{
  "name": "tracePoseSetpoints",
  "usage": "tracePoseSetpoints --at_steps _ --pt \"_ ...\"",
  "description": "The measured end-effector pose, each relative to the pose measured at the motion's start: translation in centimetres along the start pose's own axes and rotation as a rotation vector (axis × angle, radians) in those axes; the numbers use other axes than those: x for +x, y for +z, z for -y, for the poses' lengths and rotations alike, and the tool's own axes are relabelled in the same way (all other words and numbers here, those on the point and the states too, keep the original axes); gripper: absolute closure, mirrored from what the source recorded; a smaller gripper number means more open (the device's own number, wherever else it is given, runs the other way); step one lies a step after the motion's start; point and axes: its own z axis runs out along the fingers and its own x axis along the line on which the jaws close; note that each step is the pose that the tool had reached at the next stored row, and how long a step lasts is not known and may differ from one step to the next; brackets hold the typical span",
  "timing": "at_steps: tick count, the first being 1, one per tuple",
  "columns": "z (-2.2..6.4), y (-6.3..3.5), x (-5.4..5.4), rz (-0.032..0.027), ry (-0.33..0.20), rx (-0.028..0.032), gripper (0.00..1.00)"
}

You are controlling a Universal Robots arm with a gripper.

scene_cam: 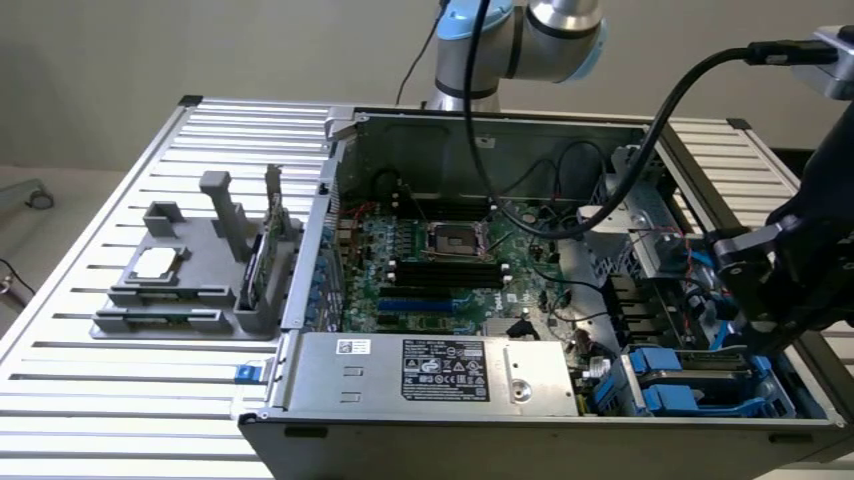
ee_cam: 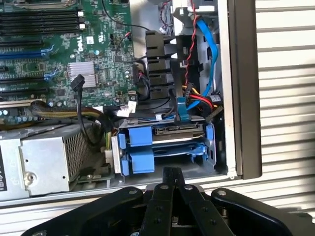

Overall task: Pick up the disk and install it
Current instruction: 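Insert the first disk wire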

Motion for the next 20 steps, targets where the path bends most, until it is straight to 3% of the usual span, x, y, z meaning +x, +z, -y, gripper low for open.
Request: tracePoseSetpoints --at_steps 13,14,16,17,20 --pt "0.00 0.25 0.03 0.0018 0.236 0.0239 0.88" --pt "0.00 0.27 0.03 0.0020 0.254 0.0258 0.76" --pt "0.00 0.30 0.03 0.0023 0.290 0.0295 0.76" --pt "0.00 0.33 0.04 0.0024 0.308 0.0313 0.69" --pt "0.00 0.39 0.04 0.0028 0.362 0.0367 0.69"
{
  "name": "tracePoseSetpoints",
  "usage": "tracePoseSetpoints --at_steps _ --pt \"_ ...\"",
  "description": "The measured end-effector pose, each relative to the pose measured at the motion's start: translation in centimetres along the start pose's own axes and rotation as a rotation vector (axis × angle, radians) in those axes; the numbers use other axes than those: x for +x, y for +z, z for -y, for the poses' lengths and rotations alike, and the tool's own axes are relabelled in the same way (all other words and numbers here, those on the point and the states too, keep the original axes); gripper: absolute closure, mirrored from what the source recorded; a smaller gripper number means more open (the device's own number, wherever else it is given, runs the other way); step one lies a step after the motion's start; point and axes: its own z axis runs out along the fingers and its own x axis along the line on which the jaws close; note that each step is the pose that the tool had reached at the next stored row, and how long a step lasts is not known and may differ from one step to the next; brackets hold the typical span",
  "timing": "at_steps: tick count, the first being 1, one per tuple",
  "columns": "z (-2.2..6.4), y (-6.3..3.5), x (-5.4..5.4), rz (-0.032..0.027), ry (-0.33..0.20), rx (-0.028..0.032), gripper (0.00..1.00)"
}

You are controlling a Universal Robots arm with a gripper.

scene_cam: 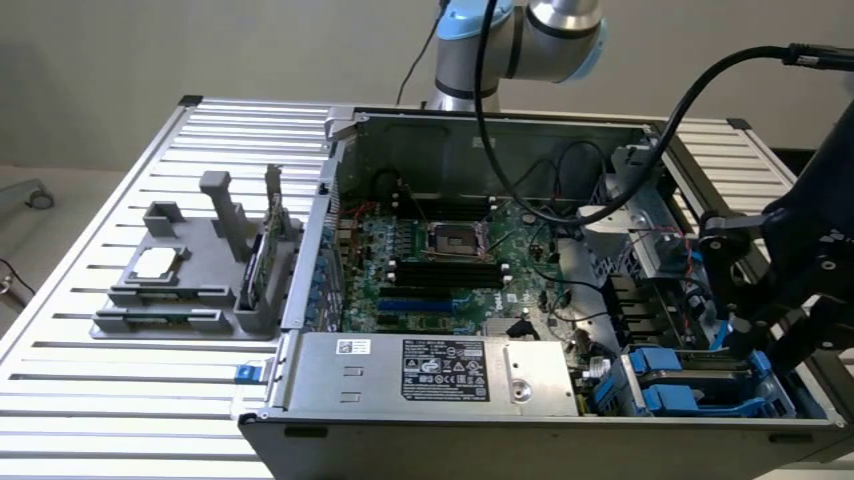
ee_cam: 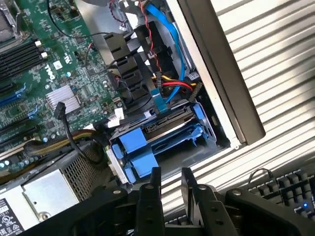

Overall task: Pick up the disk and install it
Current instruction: 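Insert the first disk wire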

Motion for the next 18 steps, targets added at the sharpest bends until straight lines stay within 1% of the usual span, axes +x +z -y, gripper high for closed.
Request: tracePoseSetpoints --at_steps 4,8,10,13,15,16,18 --pt "0.00 0.11 0.0 0.0006 0.071 0.0072 0.69" --pt "-0.01 0.37 0.0 0.0011 0.128 0.0131 0.69" --pt "-0.11 0.70 0.0 0.0007 0.144 0.0147 0.69" --pt "-0.58 1.25 -0.3 0.0002 0.151 0.0156 0.69" --pt "-0.77 1.36 -0.5 0.0001 0.156 0.0159 0.69" --pt "-0.82 1.44 -0.6 -0.0007 0.160 0.0150 0.69" --pt "-0.91 1.62 -0.7 -0.0010 0.173 0.0158 0.69"
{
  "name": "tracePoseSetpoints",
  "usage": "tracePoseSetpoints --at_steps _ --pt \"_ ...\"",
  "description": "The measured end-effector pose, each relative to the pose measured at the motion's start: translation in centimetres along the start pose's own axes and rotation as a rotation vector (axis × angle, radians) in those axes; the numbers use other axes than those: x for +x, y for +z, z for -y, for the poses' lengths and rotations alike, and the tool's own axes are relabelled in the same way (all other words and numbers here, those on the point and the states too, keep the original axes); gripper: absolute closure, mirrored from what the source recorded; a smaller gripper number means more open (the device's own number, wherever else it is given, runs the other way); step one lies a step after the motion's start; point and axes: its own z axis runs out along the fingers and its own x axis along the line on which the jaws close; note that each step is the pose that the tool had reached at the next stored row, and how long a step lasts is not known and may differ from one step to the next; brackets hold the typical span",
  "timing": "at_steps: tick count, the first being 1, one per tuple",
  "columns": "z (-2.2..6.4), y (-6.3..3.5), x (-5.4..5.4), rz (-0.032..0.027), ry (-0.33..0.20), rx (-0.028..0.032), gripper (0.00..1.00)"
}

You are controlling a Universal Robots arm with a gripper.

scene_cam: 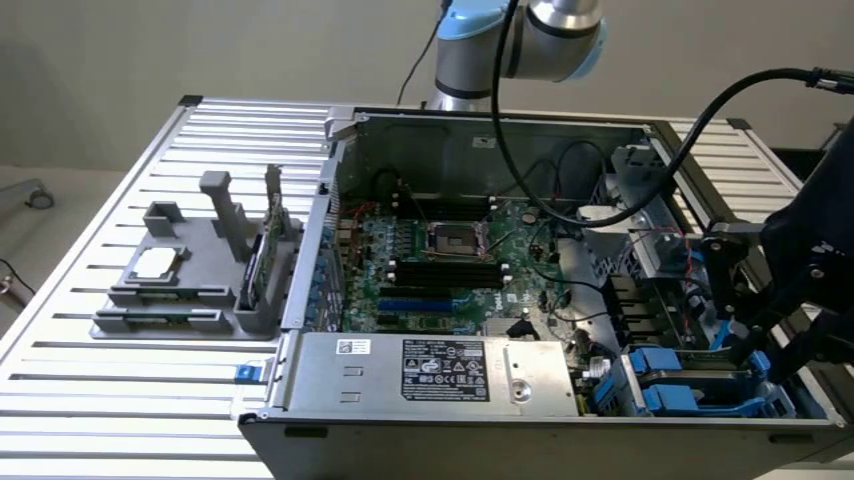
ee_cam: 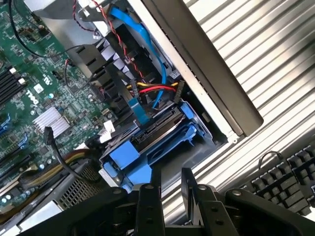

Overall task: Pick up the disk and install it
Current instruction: 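Insert the first disk wire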

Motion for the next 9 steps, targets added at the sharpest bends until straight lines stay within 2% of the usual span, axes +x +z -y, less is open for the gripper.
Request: tracePoseSetpoints --at_steps 2,3,9 --pt "-0.06 0.22 0.01 -0.0011 0.012 0.0014 0.69" --pt "-0.12 0.34 0.05 -0.0044 0.020 0.0032 0.69" --pt "-0.28 0.63 0.18 -0.0149 0.044 0.0067 0.69"
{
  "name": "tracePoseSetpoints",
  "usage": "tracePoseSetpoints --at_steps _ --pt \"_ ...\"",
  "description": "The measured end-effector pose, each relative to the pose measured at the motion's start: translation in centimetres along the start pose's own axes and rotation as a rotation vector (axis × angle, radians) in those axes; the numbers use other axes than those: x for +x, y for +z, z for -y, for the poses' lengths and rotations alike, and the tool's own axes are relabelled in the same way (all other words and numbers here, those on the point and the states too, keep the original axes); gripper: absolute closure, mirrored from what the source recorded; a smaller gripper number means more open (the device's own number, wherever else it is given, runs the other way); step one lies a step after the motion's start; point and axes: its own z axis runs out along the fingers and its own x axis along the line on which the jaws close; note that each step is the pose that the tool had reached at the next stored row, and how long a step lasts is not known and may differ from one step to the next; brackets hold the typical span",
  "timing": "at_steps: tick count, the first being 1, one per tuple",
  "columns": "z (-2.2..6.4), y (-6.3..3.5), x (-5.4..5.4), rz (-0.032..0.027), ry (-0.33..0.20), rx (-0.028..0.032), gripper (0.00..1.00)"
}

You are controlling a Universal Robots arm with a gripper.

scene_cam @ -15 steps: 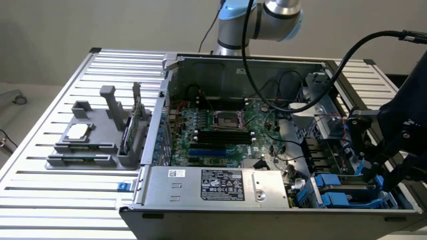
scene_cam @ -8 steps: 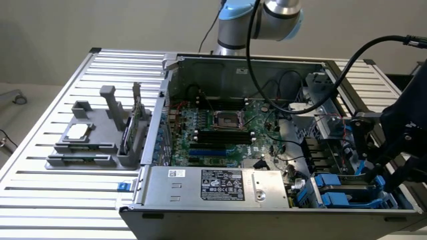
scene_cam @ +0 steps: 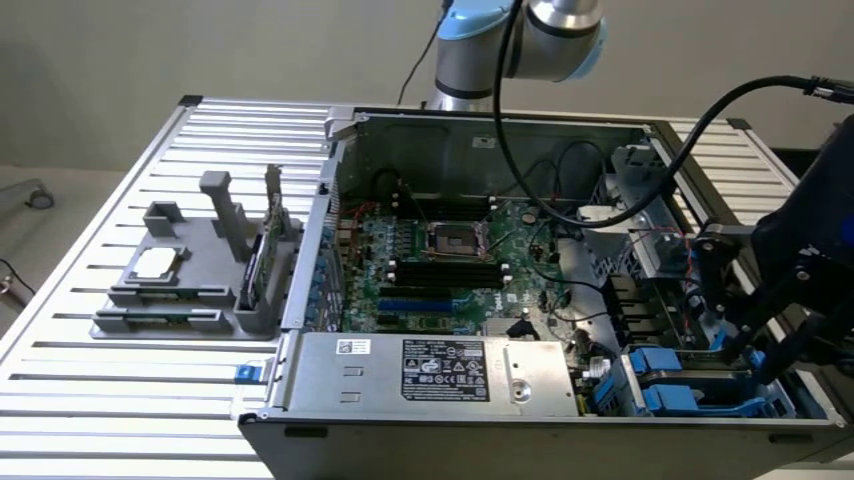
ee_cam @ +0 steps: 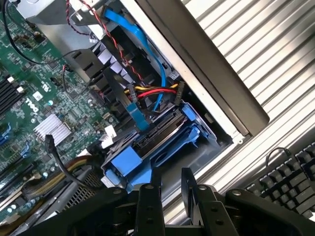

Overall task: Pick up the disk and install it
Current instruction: 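Insert the first disk wire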

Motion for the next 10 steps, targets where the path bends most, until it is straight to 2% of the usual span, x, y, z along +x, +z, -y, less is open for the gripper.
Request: tracePoseSetpoints --at_steps 6,10 --pt "-0.33 0.51 0.18 -0.0120 0.024 0.0124 0.69" --pt "-0.73 0.78 0.16 -0.0204 0.029 0.0164 0.69"
